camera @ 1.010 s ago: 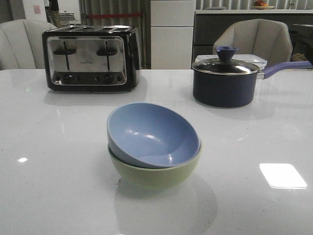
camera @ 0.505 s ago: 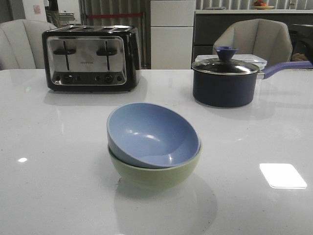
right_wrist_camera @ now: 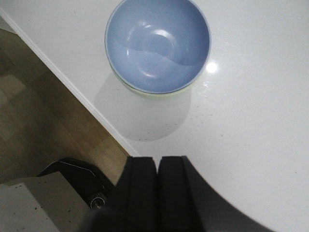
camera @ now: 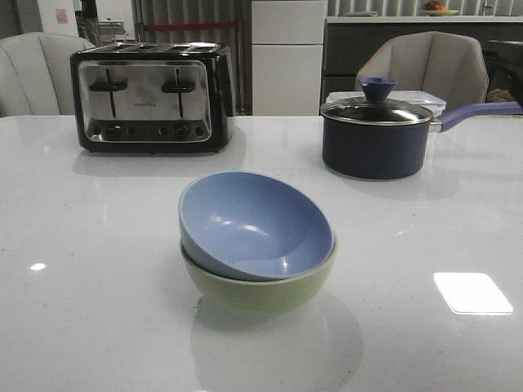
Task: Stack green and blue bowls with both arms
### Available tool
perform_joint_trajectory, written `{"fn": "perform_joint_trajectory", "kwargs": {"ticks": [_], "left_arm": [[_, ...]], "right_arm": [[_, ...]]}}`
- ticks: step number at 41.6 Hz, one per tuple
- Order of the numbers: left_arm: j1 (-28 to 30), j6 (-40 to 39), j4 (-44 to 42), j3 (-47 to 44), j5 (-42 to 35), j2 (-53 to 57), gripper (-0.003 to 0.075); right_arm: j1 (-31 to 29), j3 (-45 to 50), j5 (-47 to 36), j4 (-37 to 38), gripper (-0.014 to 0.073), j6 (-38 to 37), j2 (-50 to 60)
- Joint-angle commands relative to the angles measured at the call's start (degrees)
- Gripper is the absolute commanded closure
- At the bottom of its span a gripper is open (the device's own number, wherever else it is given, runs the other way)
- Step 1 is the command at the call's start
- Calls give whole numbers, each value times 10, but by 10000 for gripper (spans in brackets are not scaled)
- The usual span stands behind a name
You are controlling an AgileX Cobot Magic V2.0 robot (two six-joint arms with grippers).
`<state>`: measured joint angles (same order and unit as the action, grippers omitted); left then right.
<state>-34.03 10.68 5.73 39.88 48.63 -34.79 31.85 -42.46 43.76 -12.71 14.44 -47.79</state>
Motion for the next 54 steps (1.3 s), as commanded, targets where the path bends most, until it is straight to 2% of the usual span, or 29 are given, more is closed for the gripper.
{"fn": "perform_joint_trajectory", "kwargs": {"ticks": [1, 7, 14, 23, 28, 35, 49, 54], "left_arm": [[15, -4, 3, 15, -45, 14, 626], [110, -4, 3, -2, -77, 66, 627], [230, -4, 3, -88, -203, 169, 627], [318, -4, 5, -185, -279, 275, 627], [329, -13, -3, -243, -333, 297, 627], [329, -107, -77, -307, -404, 329, 627], [329, -112, -81, -405, -535, 363, 627], [329, -112, -81, -404, -527, 363, 627]], "right_arm": [[-4, -16, -32, -1, 540, 0, 4], [-4, -16, -31, -1, 540, 0, 4], [-4, -16, -31, -1, 540, 0, 4], [-4, -16, -31, -1, 540, 0, 4], [-4, -16, -31, -1, 540, 0, 4], [-4, -16, -31, -1, 540, 0, 4], [-4, -16, -31, -1, 540, 0, 4], [-4, -16, -31, -1, 540, 0, 4]]}}
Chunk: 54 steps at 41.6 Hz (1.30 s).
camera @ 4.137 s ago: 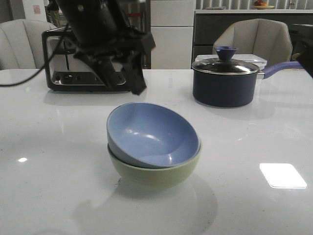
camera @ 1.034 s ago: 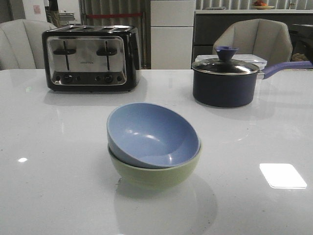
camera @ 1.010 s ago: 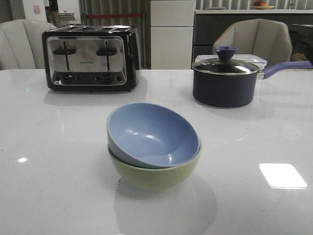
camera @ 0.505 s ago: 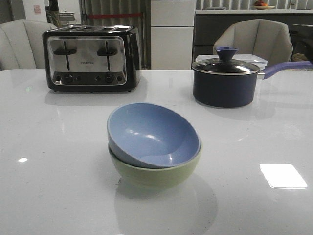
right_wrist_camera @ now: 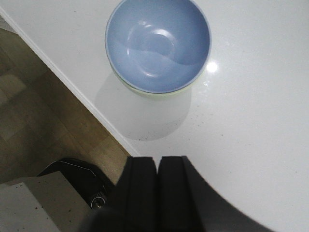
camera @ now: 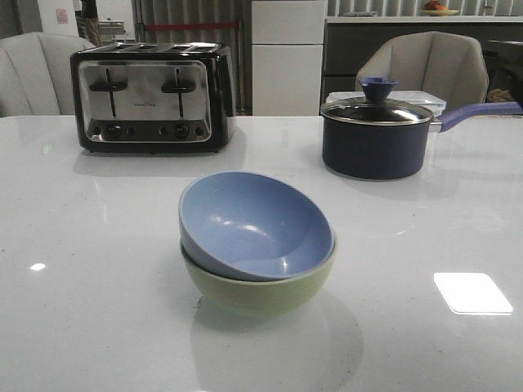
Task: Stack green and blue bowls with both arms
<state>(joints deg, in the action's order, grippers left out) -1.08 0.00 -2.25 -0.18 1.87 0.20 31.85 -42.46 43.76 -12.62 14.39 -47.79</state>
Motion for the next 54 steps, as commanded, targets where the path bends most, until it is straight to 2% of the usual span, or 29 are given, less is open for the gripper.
{"fn": "perform_joint_trajectory", "kwargs": {"ticks": [1, 22, 54], "left_arm": [[0, -5, -1, -3, -60, 13, 627], [-24, -5, 11, -3, -63, 13, 627], [-23, -5, 11, -3, -63, 12, 627]], "right_arm": [[-4, -16, -31, -2, 540, 1, 4], [-4, -16, -31, -2, 540, 1, 4], [-4, -16, -31, -2, 540, 1, 4]]}}
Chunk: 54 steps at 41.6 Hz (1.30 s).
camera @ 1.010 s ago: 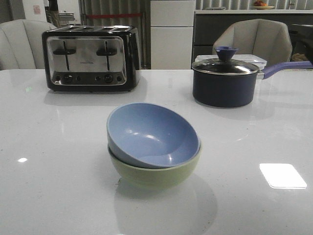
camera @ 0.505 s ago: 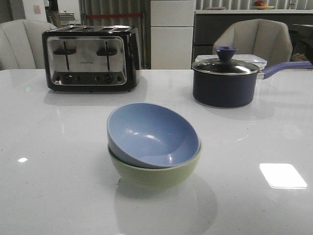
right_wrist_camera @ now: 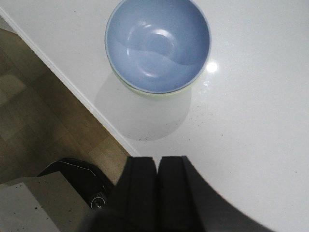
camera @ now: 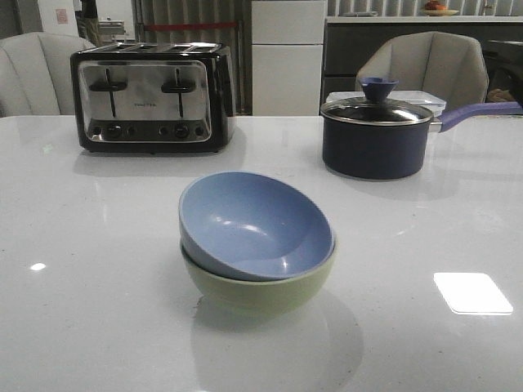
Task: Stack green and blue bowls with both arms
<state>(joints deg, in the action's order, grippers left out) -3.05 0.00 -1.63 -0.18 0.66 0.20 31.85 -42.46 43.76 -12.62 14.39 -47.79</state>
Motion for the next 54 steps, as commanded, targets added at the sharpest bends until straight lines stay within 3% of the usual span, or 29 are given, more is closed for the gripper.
{"fn": "perform_joint_trajectory", "kwargs": {"ticks": [1, 8, 17, 24, 34, 50, 54], "left_arm": [[-3, -5, 5, -3, -51, 12, 627], [-3, -5, 5, -3, -51, 12, 627], [-3, -5, 5, -3, -51, 12, 627], [-3, -5, 5, -3, -51, 12, 627], [-3, -5, 5, -3, -51, 12, 627], [-3, -5, 5, -3, -51, 11, 627], [-3, -5, 5, -3, -51, 11, 627]], "right_arm": [[-4, -15, -33, -2, 540, 1, 4], [-39, 33, -96, 27, 540, 7, 56], [-205, 217, -341, 35, 540, 7, 248], [-286, 346, -447, 35, 540, 7, 389], [-304, 440, -466, 33, 540, 7, 496], [-304, 439, -461, 33, 540, 7, 495], [-303, 439, -484, 56, 540, -35, 495]]}}
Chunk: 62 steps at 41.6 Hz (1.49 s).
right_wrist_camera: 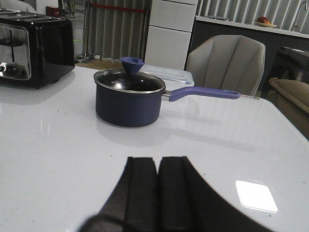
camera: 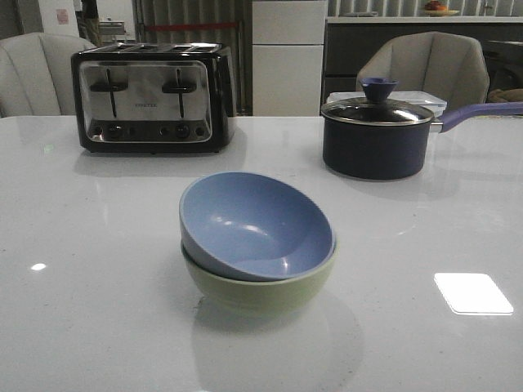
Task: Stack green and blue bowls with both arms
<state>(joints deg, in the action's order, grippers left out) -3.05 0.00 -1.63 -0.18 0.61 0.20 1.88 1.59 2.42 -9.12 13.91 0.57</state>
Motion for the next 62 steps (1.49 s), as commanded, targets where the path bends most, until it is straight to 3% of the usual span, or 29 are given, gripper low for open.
{"fn": "perform_joint_trajectory", "kwargs": {"ticks": [1, 7, 14, 26, 62], "left_arm": [[-3, -5, 5, -3, -50, 11, 627], [-3, -5, 5, -3, -50, 11, 627], [-3, -5, 5, -3, -50, 11, 627], [-3, -5, 5, -3, -50, 11, 627], [-3, -5, 5, -3, -50, 11, 627]], "right_arm": [[-4, -2, -79, 44, 540, -55, 11], [-4, -2, -93, 113, 540, -134, 12], [-4, -2, -46, 97, 540, -136, 12], [-29, -2, -49, 74, 533, -139, 12], [-11, -2, -56, 99, 536, -143, 11]]}}
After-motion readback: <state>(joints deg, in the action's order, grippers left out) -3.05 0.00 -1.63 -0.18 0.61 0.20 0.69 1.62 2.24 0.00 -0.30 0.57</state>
